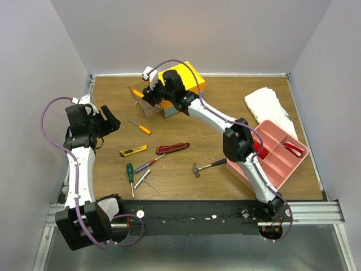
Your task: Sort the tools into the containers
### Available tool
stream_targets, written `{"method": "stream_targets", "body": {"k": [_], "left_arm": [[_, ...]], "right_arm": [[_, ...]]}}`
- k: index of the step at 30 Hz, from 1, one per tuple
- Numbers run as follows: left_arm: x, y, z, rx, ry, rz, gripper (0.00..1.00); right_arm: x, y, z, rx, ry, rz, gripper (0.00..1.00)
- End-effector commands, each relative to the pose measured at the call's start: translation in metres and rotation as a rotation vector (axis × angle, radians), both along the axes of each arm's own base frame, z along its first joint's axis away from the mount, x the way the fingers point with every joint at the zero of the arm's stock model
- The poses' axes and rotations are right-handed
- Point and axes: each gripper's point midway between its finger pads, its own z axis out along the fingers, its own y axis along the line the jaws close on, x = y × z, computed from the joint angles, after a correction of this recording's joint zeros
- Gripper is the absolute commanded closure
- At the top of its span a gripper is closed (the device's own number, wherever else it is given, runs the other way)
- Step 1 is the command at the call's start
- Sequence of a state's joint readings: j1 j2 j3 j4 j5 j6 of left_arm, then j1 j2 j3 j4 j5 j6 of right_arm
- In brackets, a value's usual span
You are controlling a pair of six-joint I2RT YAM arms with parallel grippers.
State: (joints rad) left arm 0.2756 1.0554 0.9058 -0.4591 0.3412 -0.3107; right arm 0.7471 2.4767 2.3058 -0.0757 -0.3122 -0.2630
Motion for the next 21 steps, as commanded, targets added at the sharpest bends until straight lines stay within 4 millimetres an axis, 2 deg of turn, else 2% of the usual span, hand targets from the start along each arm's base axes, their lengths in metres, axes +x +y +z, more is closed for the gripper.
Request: {"method": "stream_targets", "body": {"k": [1,2,4,5,6,7,8,9,10,11,12,13,14,15,16,17,18,19,20,21], "left_arm": [[0.003,-0.002,0.005,0.001,-0.037,-0.027,0.2],[0.003,-0.003,0.002,0.001,-0.034,-0.04,0.2],[0.005,-0.005,-0.004,0.037,-0.036,-0.101,0.19],[0.005,-0.011,-0.006,0.039,-0.037,-0.155,0.19],[0.007,-0.009,-0.014,0.082,-0.021,-0.203,0.19],[0.005,-0.01,-0.02,0.088,0.0,-0.231,0.19],[0.008,-0.01,-0.021,0.106,0.003,-0.265,0.19],[0.01,-0.011,-0.033,0.106,0.04,-0.295,0.19],[0.011,-0.008,-0.041,0.129,0.066,-0.316,0.19],[0.017,-0.003,-0.041,0.136,0.079,-0.306,0.19],[0.022,0.001,-0.058,0.121,0.146,-0.295,0.19],[0.022,0.001,-0.066,0.086,0.196,-0.278,0.21],[0.03,0.003,-0.065,0.059,0.214,-0.246,0.22],[0.033,0.003,-0.08,0.005,0.273,-0.216,0.23],[0.038,0.001,-0.083,-0.037,0.28,-0.194,0.24],[0.043,-0.005,-0.085,-0.12,0.293,-0.148,0.26],[0.047,-0.007,-0.092,-0.159,0.307,-0.118,0.27],[0.058,-0.009,-0.09,-0.17,0.273,-0.098,0.28],[0.061,-0.012,-0.094,-0.205,0.283,-0.066,0.29],[0.064,-0.015,-0.099,-0.208,0.293,-0.066,0.3]], "right_arm": [[-0.006,-0.016,0.062,0.03,-0.089,-0.052,0.37],[-0.012,-0.021,0.085,0.049,-0.111,-0.054,0.36],[-0.018,-0.031,0.09,0.045,-0.099,-0.072,0.36],[-0.025,-0.038,0.114,0.069,-0.116,-0.077,0.36],[-0.03,-0.043,0.121,0.068,-0.118,-0.081,0.35],[-0.034,-0.048,0.11,0.044,-0.094,-0.085,0.35],[-0.036,-0.053,0.11,0.039,-0.089,-0.093,0.34],[-0.044,-0.062,0.122,0.042,-0.092,-0.103,0.34],[-0.046,-0.069,0.108,0.013,-0.067,-0.119,0.34],[-0.051,-0.075,0.104,0.0,-0.057,-0.121,0.34],[-0.059,-0.081,0.113,0.005,-0.058,-0.122,0.33],[-0.062,-0.087,0.112,-0.002,-0.054,-0.129,0.33],[-0.068,-0.091,0.095,-0.03,-0.023,-0.129,0.33],[-0.071,-0.096,0.092,-0.036,-0.012,-0.133,0.33],[-0.077,-0.102,0.1,-0.032,-0.018,-0.138,0.32],[-0.08,-0.106,0.089,-0.051,-0.002,-0.142,0.32],[-0.084,-0.11,0.089,-0.054,-0.002,-0.141,0.32],[-0.087,-0.115,0.095,-0.051,-0.015,-0.149,0.32],[-0.089,-0.118,0.094,-0.061,-0.025,-0.148,0.32],[-0.091,-0.123,0.084,-0.081,-0.015,-0.149,0.32]]}}
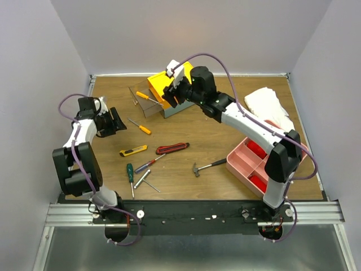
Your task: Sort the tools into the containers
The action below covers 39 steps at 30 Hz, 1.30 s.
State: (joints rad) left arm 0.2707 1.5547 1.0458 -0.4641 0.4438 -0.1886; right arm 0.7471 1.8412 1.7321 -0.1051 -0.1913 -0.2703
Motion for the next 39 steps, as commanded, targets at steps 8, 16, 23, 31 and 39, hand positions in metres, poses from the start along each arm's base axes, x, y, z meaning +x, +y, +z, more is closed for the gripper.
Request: {"method": "stream_targets", "body": {"k": [8,16,23,31,39], "left_arm": [[0.013,-0.012,0.003,-0.019,0.013,0.081,0.33],[-0.015,0.0,0.04,0.083,-0.075,0.061,0.31],[-0.03,0.003,0.077,0.116,-0.192,0.111,0.3],[-0.055,-0.007,0.114,0.113,-0.311,0.107,0.28],[-0.073,-0.009,0.117,0.127,-0.333,0.113,0.27]], "right_arm": [[-0.102,-0.019,-0.1,-0.285,0.213,0.473,0.33],[-0.169,-0.017,-0.175,-0.436,0.291,0.858,0.3],[-0.185,0.047,-0.214,-0.519,0.241,0.89,0.38],[-0.185,0.096,-0.24,-0.6,0.261,0.877,0.49],[-0.185,0.086,-0.277,-0.735,0.247,0.826,0.51]]}}
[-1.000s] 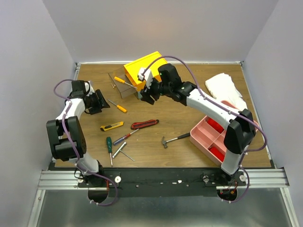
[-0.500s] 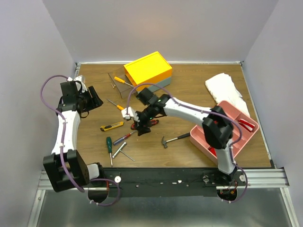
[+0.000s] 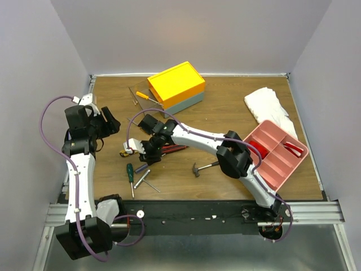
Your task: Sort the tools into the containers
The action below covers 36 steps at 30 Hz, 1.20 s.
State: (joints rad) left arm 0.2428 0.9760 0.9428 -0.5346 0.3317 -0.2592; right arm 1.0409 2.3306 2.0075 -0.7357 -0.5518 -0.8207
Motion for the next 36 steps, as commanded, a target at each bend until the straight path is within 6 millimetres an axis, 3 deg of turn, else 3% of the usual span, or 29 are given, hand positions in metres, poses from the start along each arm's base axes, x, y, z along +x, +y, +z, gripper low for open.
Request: {"method": "stream_targets", "body": {"k": [1,10,11,14,15,16,18,19,22,24,27,28,31,32,36], "left_arm": [[-0.014,0.001,-0.008,-0.003,0.022,0.018,0.27],[-0.017,0.001,-0.007,0.006,0.015,0.02,0.27],[-0.017,0.0,-0.008,0.006,0.018,0.02,0.27],[-0.017,0.001,-0.009,0.009,0.018,0.017,0.27],[-0.016,0.001,-0.009,0.011,0.019,0.018,0.27],[-0.015,0.002,-0.008,0.015,0.019,0.019,0.27],[-0.012,0.004,-0.005,0.024,0.01,0.018,0.27],[-0.01,0.005,-0.002,0.029,-0.002,0.019,0.27],[-0.003,0.006,0.007,0.031,-0.041,0.023,0.27],[0.002,0.007,0.011,0.014,-0.058,0.04,0.27],[0.011,0.008,0.017,0.0,-0.085,0.048,0.27],[0.014,0.008,0.019,-0.007,-0.096,0.055,0.27],[0.02,0.007,0.016,-0.025,-0.089,0.044,0.27],[0.021,0.006,0.014,-0.03,-0.083,0.043,0.27],[0.024,0.003,0.001,-0.041,-0.05,0.02,0.27]], "right_arm": [[0.003,-0.013,-0.033,-0.12,-0.049,-0.038,0.51],[0.014,-0.026,-0.063,-0.213,-0.125,-0.057,0.55],[0.015,-0.026,-0.065,-0.218,-0.136,-0.058,0.58],[0.015,-0.025,-0.052,-0.202,-0.139,-0.058,0.8],[0.013,-0.026,-0.045,-0.195,-0.134,-0.058,0.83],[0.015,-0.023,-0.019,-0.154,-0.151,-0.067,0.86],[0.01,-0.025,0.005,-0.107,-0.147,-0.059,0.92],[0.01,-0.025,0.043,-0.035,-0.172,-0.064,0.93],[0.012,-0.03,0.091,0.075,-0.171,-0.073,0.99],[0.019,-0.03,0.136,0.157,-0.16,-0.127,0.99],[0.058,-0.033,0.17,0.225,-0.081,-0.343,0.99],[0.085,-0.037,0.192,0.28,-0.078,-0.433,0.99],[0.134,-0.041,0.206,0.351,-0.021,-0.642,0.99],[0.146,-0.04,0.216,0.385,-0.041,-0.679,0.99],[0.187,-0.029,0.226,0.496,-0.095,-0.767,0.99]]}}
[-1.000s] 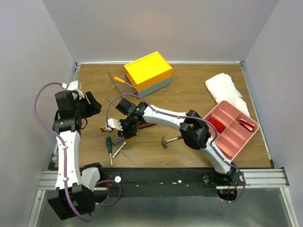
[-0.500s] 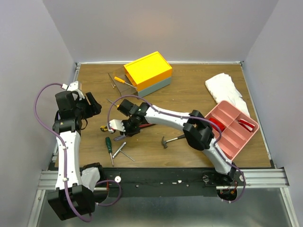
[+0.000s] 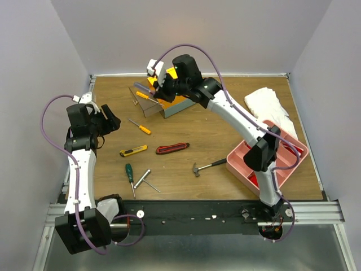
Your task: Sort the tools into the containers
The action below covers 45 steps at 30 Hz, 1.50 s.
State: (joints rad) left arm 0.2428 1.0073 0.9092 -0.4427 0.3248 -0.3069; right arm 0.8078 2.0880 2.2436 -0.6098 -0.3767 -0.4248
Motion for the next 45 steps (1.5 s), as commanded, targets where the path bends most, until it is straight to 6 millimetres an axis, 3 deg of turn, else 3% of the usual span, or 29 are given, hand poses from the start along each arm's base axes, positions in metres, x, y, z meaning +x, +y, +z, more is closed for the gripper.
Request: {"method": "stream_targets", "body": {"k": [1,3,5,6,7,8,10,11,14,21,25,28,29,31,32,35,36,39,40,42,43,44,45], "left_arm": [[0.01,0.0,0.004,-0.003,-0.028,-0.017,0.27],[0.007,0.0,-0.008,0.012,-0.01,-0.032,0.27],[0.004,0.001,-0.015,0.022,0.011,-0.033,0.28],[0.002,0.0,-0.019,0.023,0.022,-0.039,0.27],[0.0,-0.001,-0.023,0.018,0.037,-0.05,0.27],[-0.001,-0.002,-0.024,0.017,0.043,-0.054,0.27],[-0.006,-0.005,-0.031,0.006,0.07,-0.063,0.27],[-0.007,-0.005,-0.033,0.004,0.078,-0.064,0.28],[-0.01,-0.006,-0.038,0.0,0.107,-0.073,0.28],[-0.012,-0.005,-0.039,0.013,0.134,-0.083,0.28],[-0.01,-0.005,-0.039,0.015,0.129,-0.084,0.28],[-0.008,-0.006,-0.039,0.005,0.118,-0.082,0.28],[-0.007,-0.006,-0.039,0.0,0.116,-0.08,0.28],[-0.005,-0.006,-0.038,-0.006,0.101,-0.077,0.28],[-0.004,-0.007,-0.038,-0.011,0.098,-0.078,0.28],[-0.001,-0.008,-0.034,-0.018,0.073,-0.076,0.28],[0.0,-0.008,-0.032,-0.021,0.066,-0.077,0.28],[0.003,-0.009,-0.023,-0.024,0.027,-0.077,0.28],[0.005,-0.009,-0.02,-0.021,0.01,-0.078,0.28],[0.006,-0.01,-0.011,-0.024,-0.021,-0.074,0.27],[0.008,-0.009,-0.006,-0.022,-0.039,-0.069,0.27],[0.008,-0.009,-0.002,-0.022,-0.053,-0.069,0.27],[0.009,-0.009,0.005,-0.02,-0.073,-0.064,0.27]], "right_arm": [[0.047,0.019,-0.015,0.12,0.045,-0.174,0.99],[0.062,0.026,-0.007,0.19,0.015,-0.214,0.99],[0.075,0.033,-0.017,0.214,0.021,-0.224,0.99],[0.081,0.038,-0.002,0.261,0.015,-0.223,0.99],[0.086,0.04,-0.003,0.273,0.021,-0.226,0.99],[0.092,0.047,-0.022,0.266,0.045,-0.223,0.99],[0.097,0.054,-0.013,0.315,0.021,-0.214,0.99],[0.101,0.058,-0.023,0.315,0.02,-0.217,0.99],[0.11,0.063,-0.024,0.348,-0.009,-0.223,0.99],[0.126,0.068,-0.063,0.302,-0.048,-0.243,0.99],[0.125,0.067,-0.084,0.24,-0.052,-0.221,0.89],[0.12,0.061,-0.099,0.177,-0.032,-0.222,0.83],[0.117,0.059,-0.093,0.174,-0.038,-0.221,0.8],[0.114,0.052,-0.105,0.138,-0.023,-0.236,0.67],[0.115,0.049,-0.103,0.134,-0.023,-0.242,0.56],[0.109,0.043,-0.089,0.136,-0.025,-0.244,0.37],[0.105,0.042,-0.074,0.153,-0.035,-0.239,0.34],[0.095,0.037,-0.058,0.157,-0.032,-0.213,0.3],[0.086,0.034,-0.04,0.171,-0.043,-0.193,0.3],[0.061,0.031,-0.048,0.142,0.011,-0.109,0.3],[0.045,0.026,-0.03,0.156,0.014,-0.074,0.3],[0.031,0.023,-0.036,0.142,0.043,-0.04,0.29],[0.006,0.02,-0.068,0.094,0.109,0.041,0.3]]}}
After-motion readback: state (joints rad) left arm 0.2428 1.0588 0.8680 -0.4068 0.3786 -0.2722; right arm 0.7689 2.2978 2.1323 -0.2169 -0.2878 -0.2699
